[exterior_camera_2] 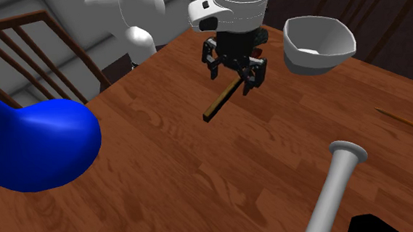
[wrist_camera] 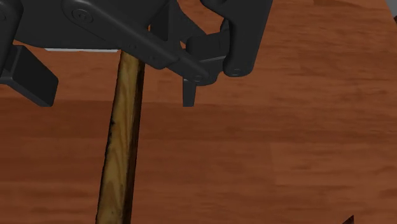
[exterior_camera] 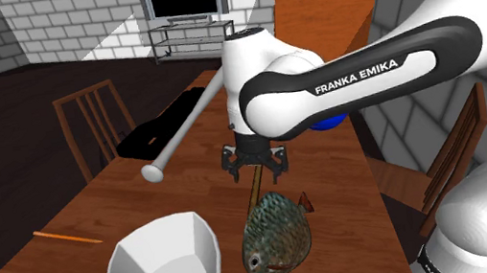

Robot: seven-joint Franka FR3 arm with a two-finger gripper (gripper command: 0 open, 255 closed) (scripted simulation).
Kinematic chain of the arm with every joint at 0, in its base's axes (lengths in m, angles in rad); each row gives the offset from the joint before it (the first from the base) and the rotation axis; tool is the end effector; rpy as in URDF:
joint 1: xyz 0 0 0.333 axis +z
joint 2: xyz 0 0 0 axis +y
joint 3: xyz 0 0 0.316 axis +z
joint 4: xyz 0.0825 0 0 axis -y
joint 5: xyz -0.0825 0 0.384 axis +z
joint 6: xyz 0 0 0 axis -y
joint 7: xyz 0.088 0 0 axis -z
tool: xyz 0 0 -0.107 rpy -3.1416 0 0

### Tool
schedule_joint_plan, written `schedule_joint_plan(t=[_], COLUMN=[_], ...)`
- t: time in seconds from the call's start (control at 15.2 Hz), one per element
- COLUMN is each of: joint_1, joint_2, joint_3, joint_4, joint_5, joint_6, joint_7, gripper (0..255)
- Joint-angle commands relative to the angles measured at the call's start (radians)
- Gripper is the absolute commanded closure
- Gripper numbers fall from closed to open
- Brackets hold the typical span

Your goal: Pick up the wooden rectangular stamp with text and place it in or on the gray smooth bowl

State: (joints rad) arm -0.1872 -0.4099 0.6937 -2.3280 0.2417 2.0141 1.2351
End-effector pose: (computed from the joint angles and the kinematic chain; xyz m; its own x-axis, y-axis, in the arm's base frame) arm 0.3816 0.2447 0.4592 0.6430 -0.7646 0.0431 -0.7650 -0.6439 -0.0098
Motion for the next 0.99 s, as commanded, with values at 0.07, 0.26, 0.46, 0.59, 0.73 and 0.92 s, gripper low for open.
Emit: schedule_joint_plan(t=[0.07, 0.26, 0.46, 0.59, 0.73, 0.92], joint_1=[-0.004, -0.007, -0.007, -0.007, -0.007, -0.007], joint_2=[0.019, 0.035, 0.035, 0.035, 0.035, 0.035], joint_3=[0.017, 0.028, 0.028, 0.028, 0.028, 0.028], joint_4=[-0.028, -0.051, -0.051, -0.051, -0.051, -0.051], joint_5=[-0.002, -0.005, -0.005, -0.005, -0.005, -0.005], joint_6=[0.048, 0.086, 0.086, 0.086, 0.086, 0.086], joint_7=[0.013, 0.017, 0.017, 0.017, 0.017, 0.017], gripper=[0, 0, 0, 0, 0, 255])
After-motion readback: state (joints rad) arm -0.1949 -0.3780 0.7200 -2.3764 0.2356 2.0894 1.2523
